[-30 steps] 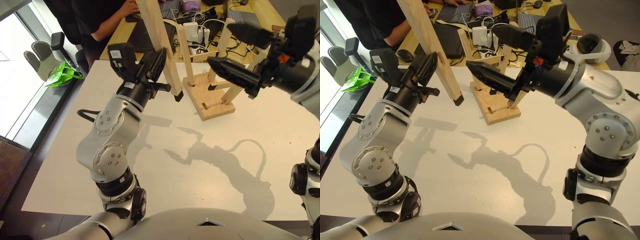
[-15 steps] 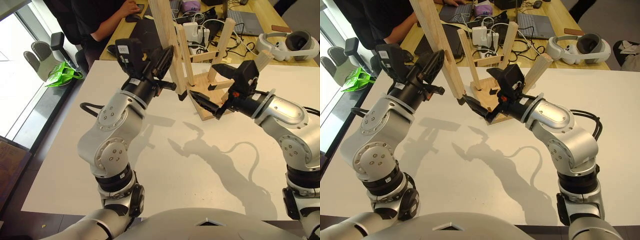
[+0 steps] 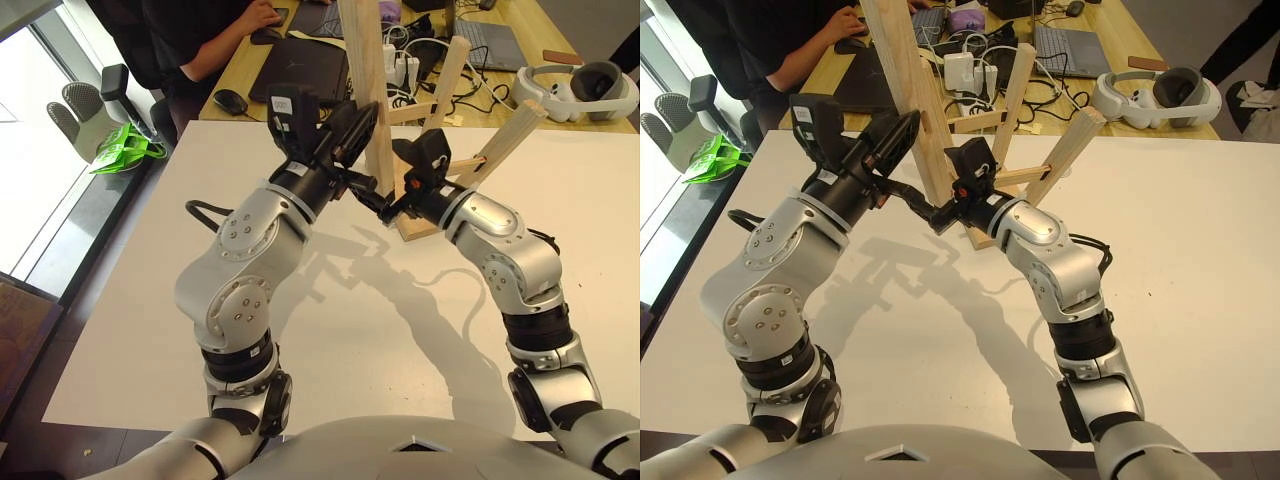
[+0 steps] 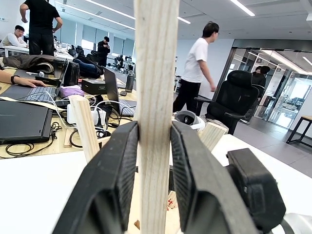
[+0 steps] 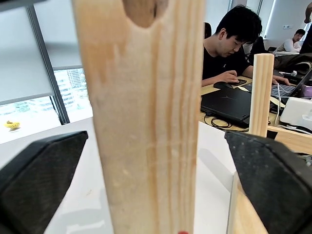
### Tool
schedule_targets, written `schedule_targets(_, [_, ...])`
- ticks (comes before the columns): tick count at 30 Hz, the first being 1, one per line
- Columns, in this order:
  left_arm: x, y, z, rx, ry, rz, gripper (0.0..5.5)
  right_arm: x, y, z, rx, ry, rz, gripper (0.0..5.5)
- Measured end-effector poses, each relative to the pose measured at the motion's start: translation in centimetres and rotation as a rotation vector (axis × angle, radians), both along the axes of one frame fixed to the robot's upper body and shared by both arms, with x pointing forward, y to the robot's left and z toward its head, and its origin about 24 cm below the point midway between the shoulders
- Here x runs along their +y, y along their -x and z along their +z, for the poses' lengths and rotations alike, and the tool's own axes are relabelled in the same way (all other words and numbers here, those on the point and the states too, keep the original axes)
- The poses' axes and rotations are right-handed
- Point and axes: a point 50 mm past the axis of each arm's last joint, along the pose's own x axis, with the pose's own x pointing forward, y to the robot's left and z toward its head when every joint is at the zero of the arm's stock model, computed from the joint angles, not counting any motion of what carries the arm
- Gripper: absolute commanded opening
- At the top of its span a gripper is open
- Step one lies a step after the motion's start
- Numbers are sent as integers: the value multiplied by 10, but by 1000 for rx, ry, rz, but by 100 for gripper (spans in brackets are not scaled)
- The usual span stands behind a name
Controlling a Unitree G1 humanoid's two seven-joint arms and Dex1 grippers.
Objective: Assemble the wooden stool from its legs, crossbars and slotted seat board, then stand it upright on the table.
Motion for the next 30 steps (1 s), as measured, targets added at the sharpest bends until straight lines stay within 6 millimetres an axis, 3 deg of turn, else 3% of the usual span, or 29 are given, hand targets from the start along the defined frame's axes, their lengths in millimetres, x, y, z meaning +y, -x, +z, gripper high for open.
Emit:
schedule_targets(15, [-1, 2, 0, -7, -3, -2, 93, 0, -2, 22, -44, -69, 95, 210])
schedule_targets(18, [-2, 2, 0, -7, -4, -5, 93, -2, -3, 23, -51, -61, 91, 207])
schedule_targets(19, [-2, 2, -1, -6, -4, -4, 129, -2, -3, 23, -53, -59, 93, 207])
schedule_targets(25, [0, 2, 0, -6, -1, 13, 212, -3, -3, 21, -69, -25, 112, 206])
schedule_targets(30, [0, 2, -2, 2, -21, 12, 220, -11, -5, 21, -212, 107, 136, 206])
